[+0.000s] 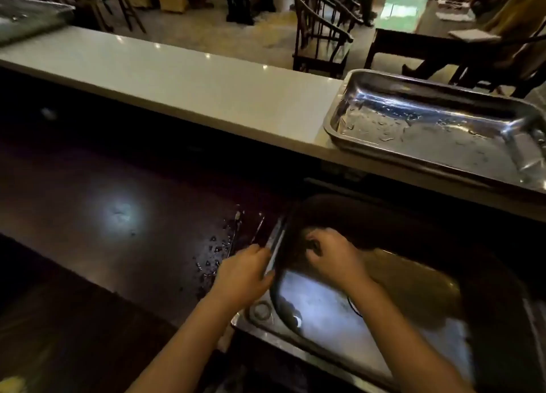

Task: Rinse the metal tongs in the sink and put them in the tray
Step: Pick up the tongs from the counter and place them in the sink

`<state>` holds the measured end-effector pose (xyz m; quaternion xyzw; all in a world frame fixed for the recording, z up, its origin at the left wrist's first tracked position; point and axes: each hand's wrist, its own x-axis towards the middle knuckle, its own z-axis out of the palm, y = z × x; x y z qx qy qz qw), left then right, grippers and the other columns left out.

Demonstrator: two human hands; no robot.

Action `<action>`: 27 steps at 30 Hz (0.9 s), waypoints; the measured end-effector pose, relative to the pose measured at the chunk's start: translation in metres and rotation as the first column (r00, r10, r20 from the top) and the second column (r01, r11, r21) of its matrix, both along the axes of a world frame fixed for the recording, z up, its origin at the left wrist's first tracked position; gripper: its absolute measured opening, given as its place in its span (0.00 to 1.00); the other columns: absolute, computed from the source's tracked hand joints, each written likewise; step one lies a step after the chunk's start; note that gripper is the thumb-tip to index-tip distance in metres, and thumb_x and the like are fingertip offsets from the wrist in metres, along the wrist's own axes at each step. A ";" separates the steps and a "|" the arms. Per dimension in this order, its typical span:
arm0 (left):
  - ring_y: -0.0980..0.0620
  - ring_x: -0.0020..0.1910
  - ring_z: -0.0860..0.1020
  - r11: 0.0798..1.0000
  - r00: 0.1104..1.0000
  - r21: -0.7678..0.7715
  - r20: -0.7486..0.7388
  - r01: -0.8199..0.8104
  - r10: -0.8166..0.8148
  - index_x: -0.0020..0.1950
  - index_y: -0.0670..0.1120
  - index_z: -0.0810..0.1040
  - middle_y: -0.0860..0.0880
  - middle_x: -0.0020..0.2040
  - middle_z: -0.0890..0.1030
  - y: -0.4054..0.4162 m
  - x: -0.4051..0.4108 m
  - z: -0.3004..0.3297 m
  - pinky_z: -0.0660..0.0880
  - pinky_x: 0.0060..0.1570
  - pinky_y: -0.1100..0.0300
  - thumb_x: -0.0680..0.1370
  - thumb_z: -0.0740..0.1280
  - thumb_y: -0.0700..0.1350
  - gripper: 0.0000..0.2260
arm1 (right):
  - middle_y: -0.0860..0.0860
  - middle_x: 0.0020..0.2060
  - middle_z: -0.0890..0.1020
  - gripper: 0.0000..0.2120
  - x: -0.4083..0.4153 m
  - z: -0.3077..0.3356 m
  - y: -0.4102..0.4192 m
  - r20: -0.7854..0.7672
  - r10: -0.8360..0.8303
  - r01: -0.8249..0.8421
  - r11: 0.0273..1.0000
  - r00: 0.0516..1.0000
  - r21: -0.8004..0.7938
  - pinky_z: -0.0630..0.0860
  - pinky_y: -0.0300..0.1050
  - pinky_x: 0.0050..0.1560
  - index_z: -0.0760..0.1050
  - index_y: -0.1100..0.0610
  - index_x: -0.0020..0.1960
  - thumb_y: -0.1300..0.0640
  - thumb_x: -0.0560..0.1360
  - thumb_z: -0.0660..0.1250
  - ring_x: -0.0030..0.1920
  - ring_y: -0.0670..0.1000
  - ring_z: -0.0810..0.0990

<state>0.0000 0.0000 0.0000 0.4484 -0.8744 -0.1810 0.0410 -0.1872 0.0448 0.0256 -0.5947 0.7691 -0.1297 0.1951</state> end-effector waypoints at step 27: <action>0.43 0.67 0.69 0.958 0.990 0.253 -0.006 -0.132 0.138 0.65 0.44 0.70 0.42 0.72 0.63 -0.026 0.054 -0.070 0.72 0.61 0.55 0.74 0.67 0.44 0.20 | 0.55 0.67 0.71 0.18 0.089 -0.087 -0.074 -0.050 0.467 -0.457 0.879 0.883 0.134 0.70 0.52 0.64 0.72 0.58 0.64 0.65 0.75 0.57 0.66 0.56 0.66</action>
